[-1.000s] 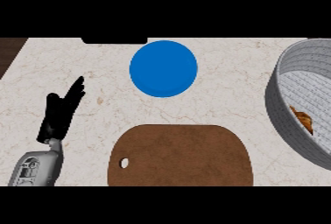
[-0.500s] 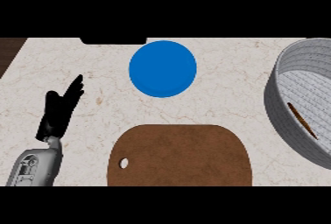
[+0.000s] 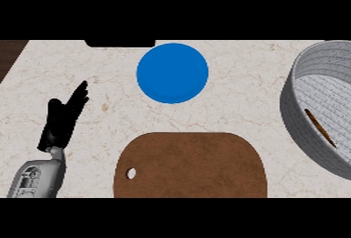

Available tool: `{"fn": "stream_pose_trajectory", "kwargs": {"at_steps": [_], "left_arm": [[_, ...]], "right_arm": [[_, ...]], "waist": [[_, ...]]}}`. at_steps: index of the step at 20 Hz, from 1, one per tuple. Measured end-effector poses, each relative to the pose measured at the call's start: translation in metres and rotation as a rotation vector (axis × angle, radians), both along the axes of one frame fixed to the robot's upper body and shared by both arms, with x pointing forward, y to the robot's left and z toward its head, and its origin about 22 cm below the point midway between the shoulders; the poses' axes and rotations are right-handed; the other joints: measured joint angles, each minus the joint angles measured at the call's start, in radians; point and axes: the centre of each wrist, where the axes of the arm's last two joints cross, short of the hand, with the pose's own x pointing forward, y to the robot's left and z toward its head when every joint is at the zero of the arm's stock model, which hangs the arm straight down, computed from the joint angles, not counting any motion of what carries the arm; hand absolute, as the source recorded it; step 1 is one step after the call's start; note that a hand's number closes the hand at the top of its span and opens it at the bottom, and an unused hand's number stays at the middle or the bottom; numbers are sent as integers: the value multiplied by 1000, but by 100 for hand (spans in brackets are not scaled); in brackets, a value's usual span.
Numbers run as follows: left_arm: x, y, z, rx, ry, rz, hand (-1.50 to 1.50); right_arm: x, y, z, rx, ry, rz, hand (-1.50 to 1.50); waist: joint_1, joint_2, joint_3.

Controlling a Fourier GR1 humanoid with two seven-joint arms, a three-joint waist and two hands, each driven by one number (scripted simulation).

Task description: Pick the croissant from the cutting board and place it in the basket

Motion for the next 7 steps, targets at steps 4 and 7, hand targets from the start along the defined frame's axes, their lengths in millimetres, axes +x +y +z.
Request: {"fn": "stream_pose_trajectory", "kwargs": {"at_steps": [4,7], "left_arm": [[-2,-3,0,-6,0,0,0],[0,-1,0,-11,0,3,0]], "right_arm": [[-34,-42,6,80,-16,-69,-150],[-65,-73,4,109,-16,-92,-150]], "waist": [[-3,0,0],[-3,2,1]]}}
